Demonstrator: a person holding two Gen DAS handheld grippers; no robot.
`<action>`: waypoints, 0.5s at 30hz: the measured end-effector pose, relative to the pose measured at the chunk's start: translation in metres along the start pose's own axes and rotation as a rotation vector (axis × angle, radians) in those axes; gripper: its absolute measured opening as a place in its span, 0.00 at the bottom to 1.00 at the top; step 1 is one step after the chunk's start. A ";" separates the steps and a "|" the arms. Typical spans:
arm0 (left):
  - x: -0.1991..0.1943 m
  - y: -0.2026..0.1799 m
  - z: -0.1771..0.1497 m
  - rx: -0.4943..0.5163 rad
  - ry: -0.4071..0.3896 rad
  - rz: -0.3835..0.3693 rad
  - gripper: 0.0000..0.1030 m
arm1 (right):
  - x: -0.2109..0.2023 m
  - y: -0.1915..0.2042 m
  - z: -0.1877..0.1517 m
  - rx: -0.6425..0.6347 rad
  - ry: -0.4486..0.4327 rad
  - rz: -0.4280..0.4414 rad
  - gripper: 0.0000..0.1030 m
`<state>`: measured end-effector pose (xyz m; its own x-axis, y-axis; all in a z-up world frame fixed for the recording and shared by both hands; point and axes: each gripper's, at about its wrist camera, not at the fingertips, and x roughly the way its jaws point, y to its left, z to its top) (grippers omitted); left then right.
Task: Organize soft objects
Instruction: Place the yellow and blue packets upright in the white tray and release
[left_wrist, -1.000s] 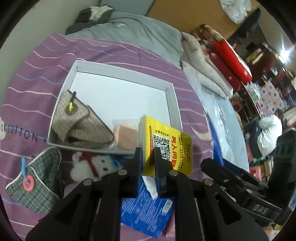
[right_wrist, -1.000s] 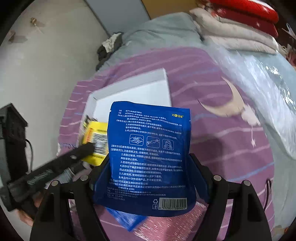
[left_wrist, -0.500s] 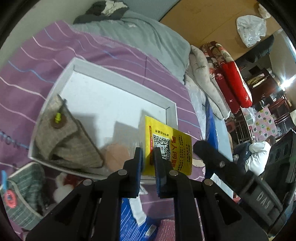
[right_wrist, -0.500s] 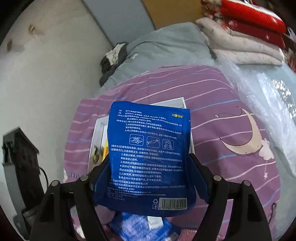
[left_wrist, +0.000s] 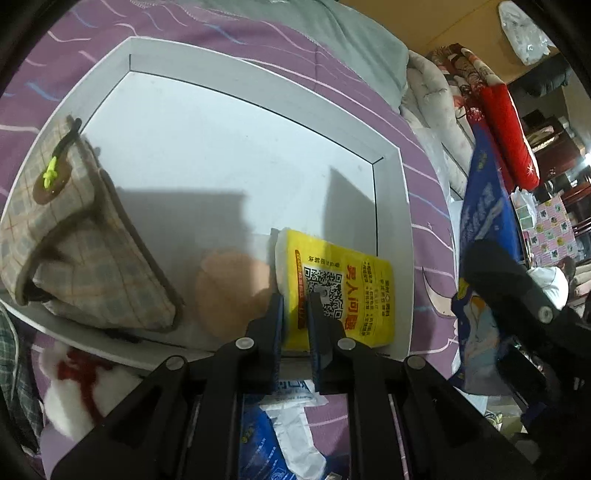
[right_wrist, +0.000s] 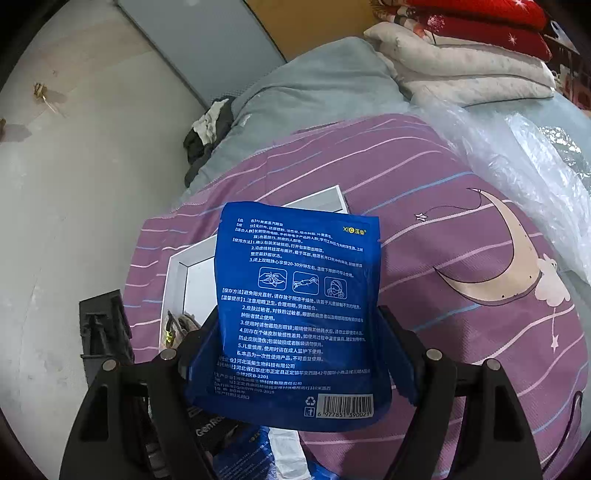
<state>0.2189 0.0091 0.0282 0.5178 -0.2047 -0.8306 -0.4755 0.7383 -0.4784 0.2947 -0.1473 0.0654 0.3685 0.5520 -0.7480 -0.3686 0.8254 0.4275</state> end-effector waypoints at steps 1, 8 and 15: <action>-0.001 0.001 0.000 -0.001 0.002 -0.003 0.14 | 0.002 -0.001 0.000 0.002 0.004 -0.003 0.76; -0.030 0.005 -0.008 0.023 -0.100 -0.011 0.43 | 0.017 0.001 -0.008 -0.014 0.039 -0.039 0.76; -0.052 0.017 -0.005 0.075 -0.110 -0.050 0.53 | 0.014 0.010 -0.010 -0.032 0.010 -0.019 0.76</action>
<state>0.1796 0.0292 0.0617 0.6162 -0.1739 -0.7682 -0.3947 0.7759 -0.4922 0.2877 -0.1325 0.0542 0.3667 0.5350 -0.7611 -0.3892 0.8313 0.3968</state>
